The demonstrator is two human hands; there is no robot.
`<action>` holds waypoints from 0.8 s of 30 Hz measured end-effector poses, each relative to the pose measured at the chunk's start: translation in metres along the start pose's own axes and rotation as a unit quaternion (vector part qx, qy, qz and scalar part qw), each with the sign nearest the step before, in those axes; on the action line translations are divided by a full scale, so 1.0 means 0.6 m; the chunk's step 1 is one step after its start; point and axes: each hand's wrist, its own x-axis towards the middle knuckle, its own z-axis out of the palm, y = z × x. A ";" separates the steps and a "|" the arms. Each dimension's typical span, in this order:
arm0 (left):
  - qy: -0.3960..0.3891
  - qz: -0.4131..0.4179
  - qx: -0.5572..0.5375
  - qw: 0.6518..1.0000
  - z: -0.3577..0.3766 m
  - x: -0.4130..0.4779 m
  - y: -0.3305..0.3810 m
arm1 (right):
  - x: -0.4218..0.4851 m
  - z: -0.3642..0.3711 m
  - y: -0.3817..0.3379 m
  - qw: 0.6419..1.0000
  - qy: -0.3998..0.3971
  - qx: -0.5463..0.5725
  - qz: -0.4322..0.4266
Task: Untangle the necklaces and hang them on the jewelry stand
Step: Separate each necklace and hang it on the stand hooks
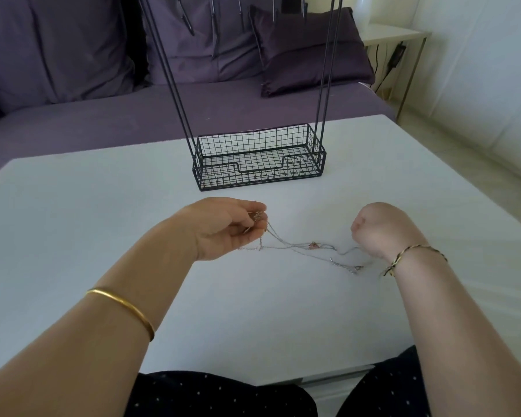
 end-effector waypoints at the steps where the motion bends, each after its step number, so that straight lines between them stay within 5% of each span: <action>1: -0.006 0.003 0.003 1.000 0.002 0.000 0.000 | -0.002 -0.001 -0.004 1.000 0.020 0.012 -0.020; 4: -0.022 0.013 0.010 1.000 0.007 -0.001 0.001 | -0.027 -0.009 -0.034 0.976 0.039 0.179 -0.113; 8: -0.034 0.041 0.044 0.998 0.016 -0.001 0.000 | -0.077 -0.015 -0.088 0.908 -0.096 0.373 -0.166; 12: -0.035 0.073 0.076 0.994 0.023 -0.002 -0.002 | -0.083 -0.004 -0.105 0.896 -0.133 0.389 -0.170; 24: 0.024 0.167 0.188 0.968 0.041 -0.012 -0.007 | -0.080 0.002 -0.104 0.920 -0.039 0.328 -0.212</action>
